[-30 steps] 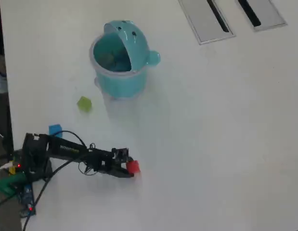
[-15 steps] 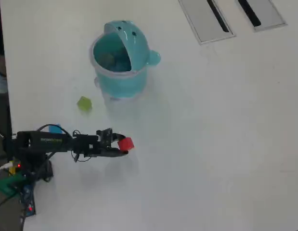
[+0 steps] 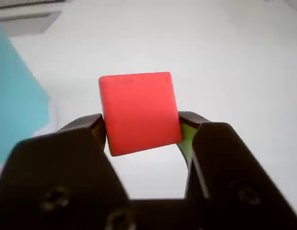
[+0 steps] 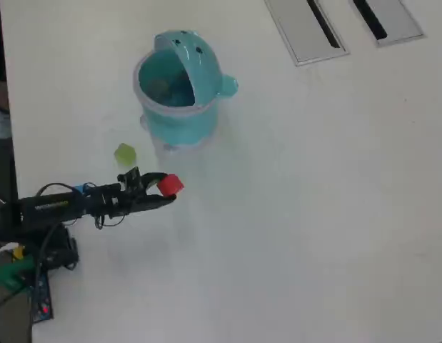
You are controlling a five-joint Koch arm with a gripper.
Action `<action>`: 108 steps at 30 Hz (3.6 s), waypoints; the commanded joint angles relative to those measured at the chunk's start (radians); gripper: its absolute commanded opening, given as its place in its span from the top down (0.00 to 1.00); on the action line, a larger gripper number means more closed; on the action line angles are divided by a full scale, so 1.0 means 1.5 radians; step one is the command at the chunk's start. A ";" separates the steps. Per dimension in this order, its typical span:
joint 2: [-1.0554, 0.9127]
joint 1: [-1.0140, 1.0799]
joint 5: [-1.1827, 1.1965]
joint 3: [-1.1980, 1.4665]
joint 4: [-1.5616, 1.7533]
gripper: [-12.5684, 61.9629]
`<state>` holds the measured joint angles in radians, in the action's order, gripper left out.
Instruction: Grasp RGB lego blocks and put them in the bin one by one.
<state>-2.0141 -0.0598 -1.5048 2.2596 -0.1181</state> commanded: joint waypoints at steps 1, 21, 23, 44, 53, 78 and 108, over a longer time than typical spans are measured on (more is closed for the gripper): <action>-0.037 -0.017 0.033 -0.024 0.070 0.69; -0.115 -0.146 0.071 -0.044 0.095 0.70; -0.112 -0.160 0.067 -0.057 0.095 0.70; 0.063 -0.322 0.056 -0.365 0.049 0.70; 0.162 -0.386 0.055 -0.524 0.013 0.70; 0.460 -0.418 0.009 -0.778 0.021 0.69; 0.457 -0.440 -0.154 -0.746 0.077 0.46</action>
<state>-1.2487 -0.7210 -1.7257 1.2088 -0.0874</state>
